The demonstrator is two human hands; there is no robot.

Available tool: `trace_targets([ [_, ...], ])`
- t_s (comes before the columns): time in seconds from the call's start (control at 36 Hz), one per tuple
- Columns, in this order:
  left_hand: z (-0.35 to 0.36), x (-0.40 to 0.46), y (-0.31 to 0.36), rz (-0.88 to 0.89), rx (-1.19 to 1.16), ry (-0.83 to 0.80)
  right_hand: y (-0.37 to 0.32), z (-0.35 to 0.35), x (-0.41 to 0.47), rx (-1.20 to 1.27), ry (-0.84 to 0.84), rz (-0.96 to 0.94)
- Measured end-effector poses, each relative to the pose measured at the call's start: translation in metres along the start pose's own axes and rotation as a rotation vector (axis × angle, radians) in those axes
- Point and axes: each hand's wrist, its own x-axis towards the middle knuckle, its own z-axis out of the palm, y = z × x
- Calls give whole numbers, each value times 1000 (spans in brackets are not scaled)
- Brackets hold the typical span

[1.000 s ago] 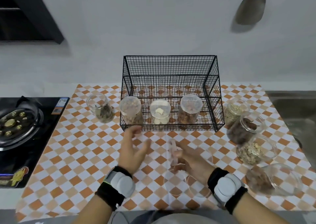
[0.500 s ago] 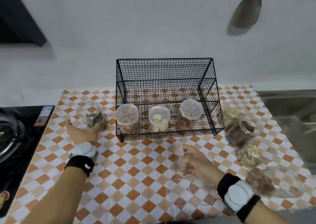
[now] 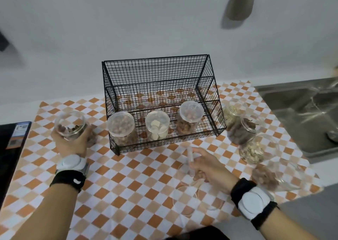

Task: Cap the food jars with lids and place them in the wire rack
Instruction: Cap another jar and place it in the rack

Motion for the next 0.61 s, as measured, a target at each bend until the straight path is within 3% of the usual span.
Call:
trace_targets([
  [0.36, -36, -57, 45, 173, -143, 211, -20, -19, -20, -122, 0, -116],
  [0.44, -36, -89, 61, 215, -147, 166, -28, -29, -28, -155, -21, -160],
  [0.61, -17, -158, 90, 353, -94, -86, -43, -49, -38, -220, -41, -269],
])
